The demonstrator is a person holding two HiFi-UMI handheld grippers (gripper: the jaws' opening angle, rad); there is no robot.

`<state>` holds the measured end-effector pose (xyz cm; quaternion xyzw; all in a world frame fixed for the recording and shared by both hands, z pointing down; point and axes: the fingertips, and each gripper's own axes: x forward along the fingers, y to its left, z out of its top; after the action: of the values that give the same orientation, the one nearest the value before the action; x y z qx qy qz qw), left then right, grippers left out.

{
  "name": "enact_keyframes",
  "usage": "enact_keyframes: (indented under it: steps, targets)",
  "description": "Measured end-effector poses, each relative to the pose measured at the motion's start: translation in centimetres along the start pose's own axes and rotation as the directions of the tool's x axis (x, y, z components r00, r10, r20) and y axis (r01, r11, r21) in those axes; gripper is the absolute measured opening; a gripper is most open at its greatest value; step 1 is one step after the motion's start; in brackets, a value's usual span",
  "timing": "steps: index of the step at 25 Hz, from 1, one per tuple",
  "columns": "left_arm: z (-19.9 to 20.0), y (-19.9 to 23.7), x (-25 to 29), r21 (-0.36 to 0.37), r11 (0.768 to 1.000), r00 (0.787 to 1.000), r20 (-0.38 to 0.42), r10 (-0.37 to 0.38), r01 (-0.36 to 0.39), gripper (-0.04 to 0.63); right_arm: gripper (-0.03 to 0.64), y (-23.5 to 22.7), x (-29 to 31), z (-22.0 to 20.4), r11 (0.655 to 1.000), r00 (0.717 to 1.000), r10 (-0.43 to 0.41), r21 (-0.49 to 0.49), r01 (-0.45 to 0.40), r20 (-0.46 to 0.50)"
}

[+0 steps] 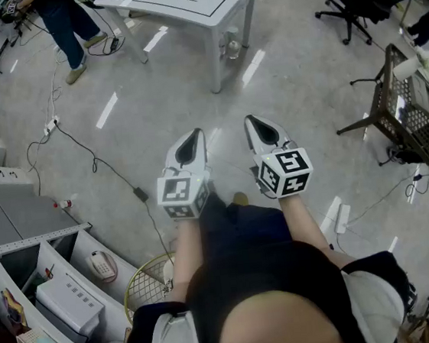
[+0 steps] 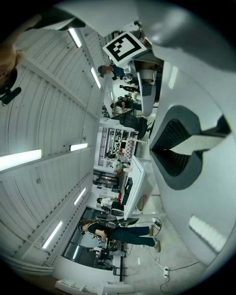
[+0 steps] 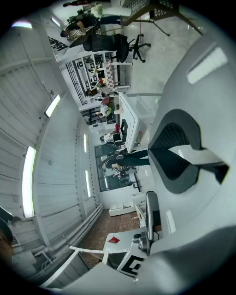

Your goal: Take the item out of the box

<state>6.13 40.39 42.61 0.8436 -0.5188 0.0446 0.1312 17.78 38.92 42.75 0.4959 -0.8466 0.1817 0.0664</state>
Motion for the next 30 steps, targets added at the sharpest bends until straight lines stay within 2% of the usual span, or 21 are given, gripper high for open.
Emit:
enact_keyframes:
  steps: [30]
  targets:
    - [-1.0,-3.6,-3.1,0.037,0.999,0.999,0.051,0.017,-0.019,0.011,0.002,1.2,-4.4,-1.8,0.998,0.999,0.045,-0.039,-0.045,0.012]
